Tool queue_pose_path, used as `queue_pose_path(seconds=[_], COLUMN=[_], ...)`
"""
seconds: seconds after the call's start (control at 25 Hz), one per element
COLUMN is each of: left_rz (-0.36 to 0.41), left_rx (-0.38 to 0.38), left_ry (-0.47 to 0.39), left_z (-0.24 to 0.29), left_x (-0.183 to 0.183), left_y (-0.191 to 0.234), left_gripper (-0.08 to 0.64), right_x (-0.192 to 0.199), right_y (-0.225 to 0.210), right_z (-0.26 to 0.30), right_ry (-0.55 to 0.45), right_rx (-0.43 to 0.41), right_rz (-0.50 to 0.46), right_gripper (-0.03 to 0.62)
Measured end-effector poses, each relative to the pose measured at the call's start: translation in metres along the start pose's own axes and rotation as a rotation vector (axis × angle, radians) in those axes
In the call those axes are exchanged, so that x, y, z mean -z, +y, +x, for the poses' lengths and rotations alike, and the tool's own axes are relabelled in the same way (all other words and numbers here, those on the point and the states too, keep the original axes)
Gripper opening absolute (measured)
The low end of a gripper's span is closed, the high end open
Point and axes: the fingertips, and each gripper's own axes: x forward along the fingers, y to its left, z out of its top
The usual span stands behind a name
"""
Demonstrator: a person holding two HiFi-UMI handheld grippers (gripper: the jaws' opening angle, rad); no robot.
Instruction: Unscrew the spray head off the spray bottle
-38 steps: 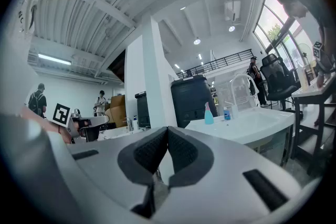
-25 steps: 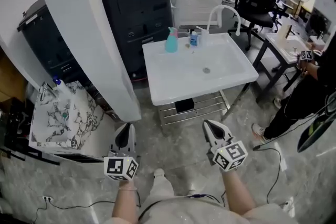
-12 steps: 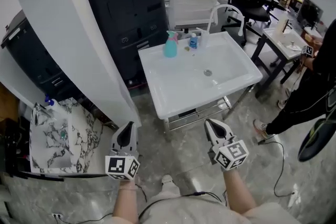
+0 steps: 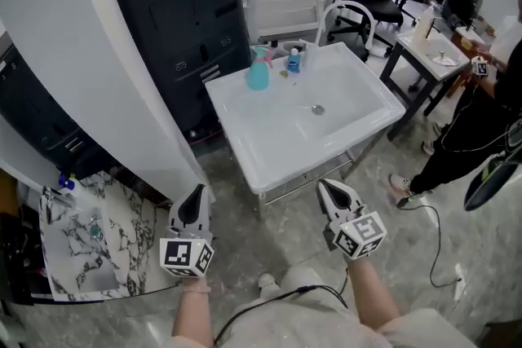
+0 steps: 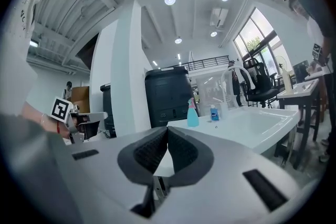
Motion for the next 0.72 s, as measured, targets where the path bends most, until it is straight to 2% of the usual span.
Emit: queue_pose_path(seconds=[0.24, 0.48, 0.72], left_rz=[-0.038, -0.04, -0.031], left_rx=[0.021, 0.03, 0.043], left_ry=[0.008, 0.017, 0.021], left_z=[0.017, 0.04, 0.089], left_x=[0.008, 0.013, 0.013], left_y=[0.004, 0.017, 0.036], left_gripper=[0.015, 0.015, 0.015], right_x=[0.001, -0.005, -0.015], right_y=[-0.009, -0.018, -0.04], right_z=[0.012, 0.046, 0.091], right_ry=[0.017, 0.004, -0.009], right_rx=[0.038, 0.028, 0.015], right_rz=[0.003, 0.005, -0.004], right_gripper=[0.003, 0.005, 0.005])
